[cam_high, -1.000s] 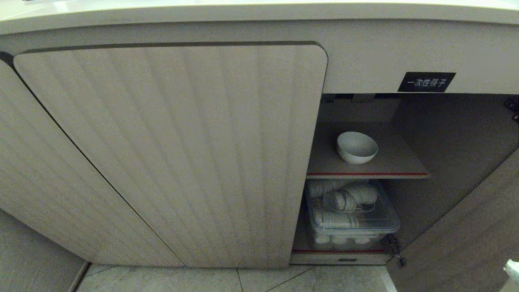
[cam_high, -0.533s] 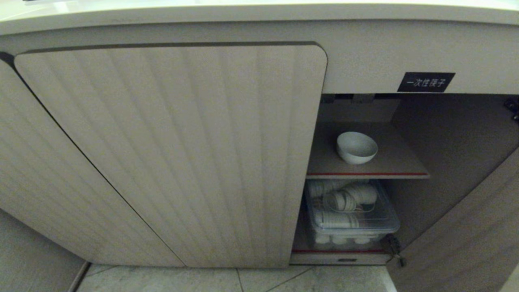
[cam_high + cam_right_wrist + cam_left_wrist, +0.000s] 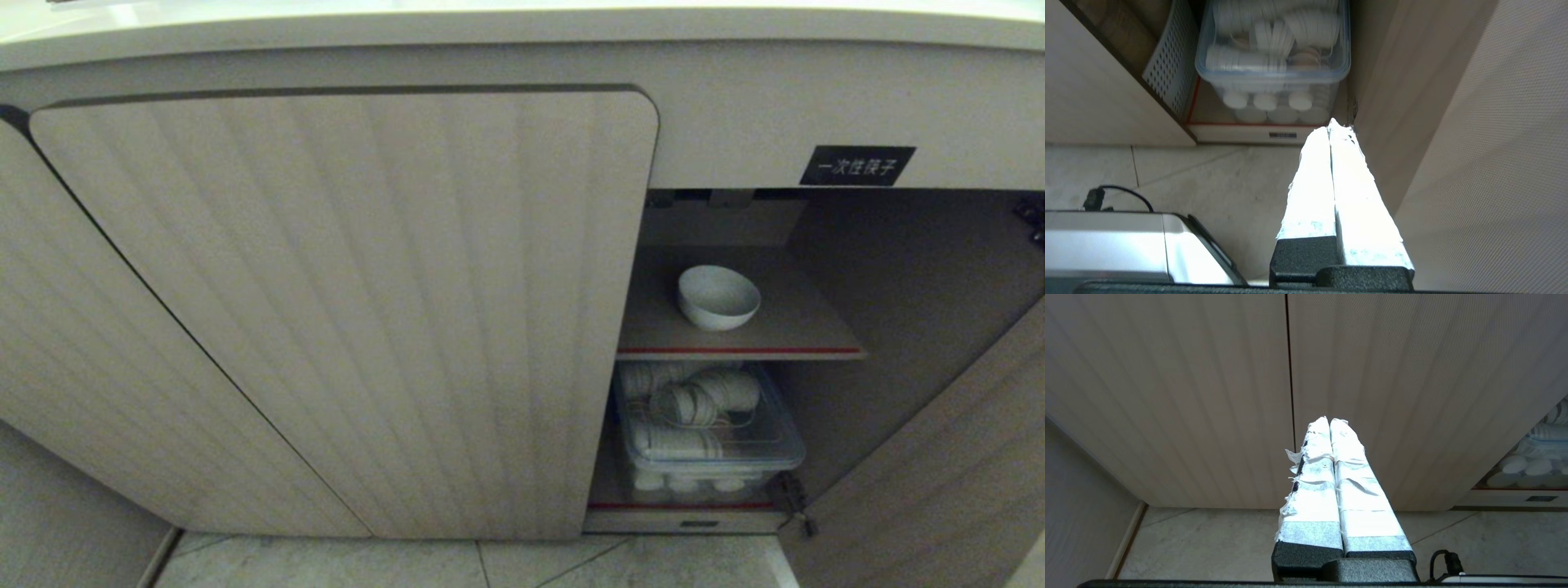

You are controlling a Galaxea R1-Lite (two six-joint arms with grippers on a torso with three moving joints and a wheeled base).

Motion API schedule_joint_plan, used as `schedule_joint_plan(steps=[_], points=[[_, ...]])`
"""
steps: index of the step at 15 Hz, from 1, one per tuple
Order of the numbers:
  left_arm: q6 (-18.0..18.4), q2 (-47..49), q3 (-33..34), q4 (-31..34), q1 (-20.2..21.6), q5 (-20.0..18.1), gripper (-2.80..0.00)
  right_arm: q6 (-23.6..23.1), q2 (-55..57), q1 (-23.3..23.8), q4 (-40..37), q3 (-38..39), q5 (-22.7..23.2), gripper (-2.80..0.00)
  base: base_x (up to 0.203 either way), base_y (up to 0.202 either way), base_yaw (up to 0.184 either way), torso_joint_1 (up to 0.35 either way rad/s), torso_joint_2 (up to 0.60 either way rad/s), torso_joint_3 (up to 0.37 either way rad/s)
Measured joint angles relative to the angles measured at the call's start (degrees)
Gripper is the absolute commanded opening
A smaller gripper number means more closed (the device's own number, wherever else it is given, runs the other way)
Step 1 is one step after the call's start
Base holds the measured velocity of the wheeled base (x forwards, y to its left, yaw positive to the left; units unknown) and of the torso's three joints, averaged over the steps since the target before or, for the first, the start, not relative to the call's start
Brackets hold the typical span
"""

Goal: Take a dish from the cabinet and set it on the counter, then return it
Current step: Close the cabinet door

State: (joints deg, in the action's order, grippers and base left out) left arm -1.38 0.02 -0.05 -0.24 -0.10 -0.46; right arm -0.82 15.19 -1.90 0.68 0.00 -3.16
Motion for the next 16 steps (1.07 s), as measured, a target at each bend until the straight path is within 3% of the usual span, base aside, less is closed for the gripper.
schedule_joint_plan(steps=[16], points=[[0.0,0.0,0.0,0.0,0.02,0.02,-2.8,0.0,-15.12,1.82,-0.27,0.0,0.82,-2.8,0.0,0.0,0.0,0.0,0.0,0.0]])
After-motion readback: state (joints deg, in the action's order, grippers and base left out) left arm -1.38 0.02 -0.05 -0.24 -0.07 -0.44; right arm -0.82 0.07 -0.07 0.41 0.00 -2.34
